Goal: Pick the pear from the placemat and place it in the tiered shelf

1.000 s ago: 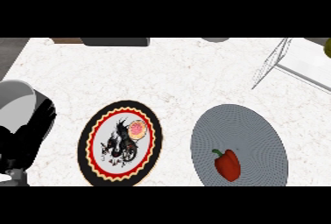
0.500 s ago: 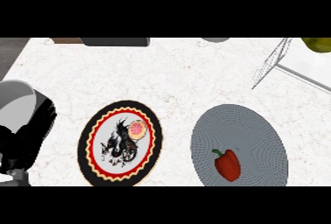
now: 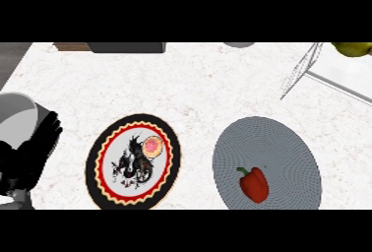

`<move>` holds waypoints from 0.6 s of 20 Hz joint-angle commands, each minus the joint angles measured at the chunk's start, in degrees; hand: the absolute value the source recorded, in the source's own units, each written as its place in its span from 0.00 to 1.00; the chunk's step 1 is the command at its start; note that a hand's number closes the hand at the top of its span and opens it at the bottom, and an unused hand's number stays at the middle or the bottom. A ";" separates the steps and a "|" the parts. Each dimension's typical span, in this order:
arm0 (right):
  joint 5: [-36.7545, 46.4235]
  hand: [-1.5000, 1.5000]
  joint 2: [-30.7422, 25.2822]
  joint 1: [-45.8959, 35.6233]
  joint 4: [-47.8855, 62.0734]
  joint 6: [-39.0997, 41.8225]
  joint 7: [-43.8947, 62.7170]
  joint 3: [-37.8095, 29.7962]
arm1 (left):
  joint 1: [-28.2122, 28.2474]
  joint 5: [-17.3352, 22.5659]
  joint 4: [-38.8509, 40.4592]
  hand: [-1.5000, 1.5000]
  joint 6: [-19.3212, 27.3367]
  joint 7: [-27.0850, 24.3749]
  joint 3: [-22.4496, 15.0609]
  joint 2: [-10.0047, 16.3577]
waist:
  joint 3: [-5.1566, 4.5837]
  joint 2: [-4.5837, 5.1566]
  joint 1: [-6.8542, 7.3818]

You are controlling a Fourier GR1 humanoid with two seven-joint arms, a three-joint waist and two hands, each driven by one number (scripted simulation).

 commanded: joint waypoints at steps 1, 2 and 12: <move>-4.93 0.00 -0.64 -2.81 0.69 1.97 1.45 -4.30 | 1.28 -0.79 -1.12 0.50 0.30 0.25 -0.91 -1.09 | 0.01 -0.01 0.25; -7.22 0.00 -1.84 0.73 -1.84 4.23 1.77 -6.35 | 1.01 -0.01 -1.00 0.50 0.06 0.11 0.61 -0.14 | 0.01 -0.19 -0.46; -20.28 0.00 -10.30 9.78 -12.53 12.13 5.56 -22.41 | 4.35 0.86 -3.99 0.50 -0.75 1.57 1.55 -0.25 | 0.01 -0.55 -1.98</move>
